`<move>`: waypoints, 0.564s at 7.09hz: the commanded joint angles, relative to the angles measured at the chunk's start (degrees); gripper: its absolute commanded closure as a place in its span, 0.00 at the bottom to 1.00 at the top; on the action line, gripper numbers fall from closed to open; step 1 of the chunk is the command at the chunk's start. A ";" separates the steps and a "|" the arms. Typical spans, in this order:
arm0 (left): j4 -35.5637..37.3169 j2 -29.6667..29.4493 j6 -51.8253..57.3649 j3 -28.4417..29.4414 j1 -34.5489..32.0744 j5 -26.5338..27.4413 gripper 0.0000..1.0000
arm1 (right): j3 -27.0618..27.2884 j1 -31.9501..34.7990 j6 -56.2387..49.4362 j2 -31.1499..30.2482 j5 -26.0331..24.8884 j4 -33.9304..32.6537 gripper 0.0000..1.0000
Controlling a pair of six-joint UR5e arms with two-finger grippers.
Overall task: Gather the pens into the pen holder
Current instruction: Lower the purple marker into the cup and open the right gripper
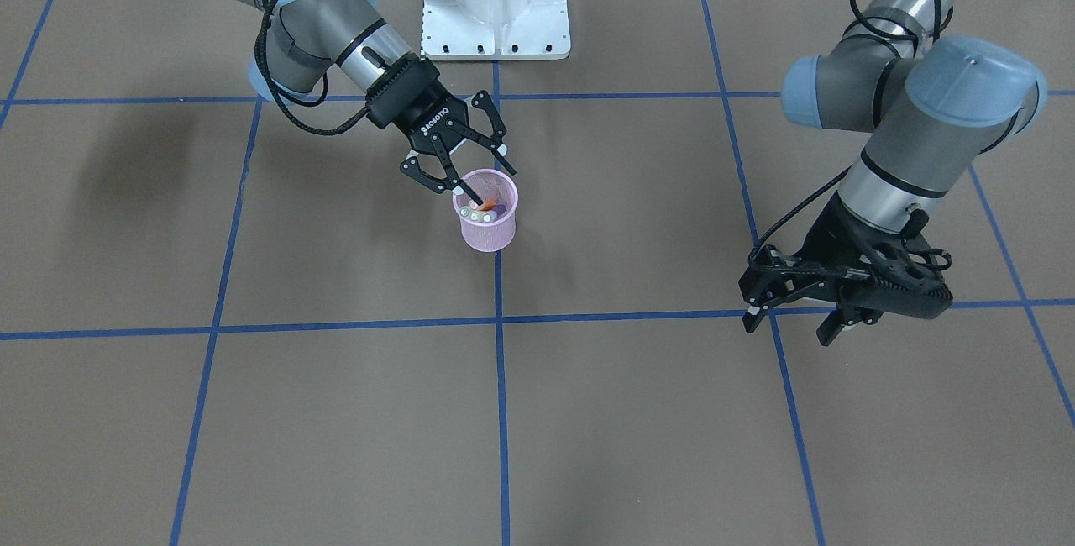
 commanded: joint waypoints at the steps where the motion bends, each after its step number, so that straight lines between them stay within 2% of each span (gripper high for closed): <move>1: 0.00 0.00 1.28 0.10 -0.09 0.00 0.05 | 5.91 0.76 0.39 0.01 1.35 -7.56 0.02; 2: 0.87 0.09 3.99 0.28 -1.65 -1.57 0.04 | 12.83 3.29 0.92 0.10 5.45 -21.47 0.02; 3: 0.88 0.35 5.32 2.80 -4.63 -7.85 0.02 | 16.91 7.58 1.88 0.10 13.15 -32.40 0.02; 4: 1.14 0.61 5.42 4.66 -7.53 -13.74 0.01 | 17.64 13.36 2.07 -0.07 23.41 -38.60 0.02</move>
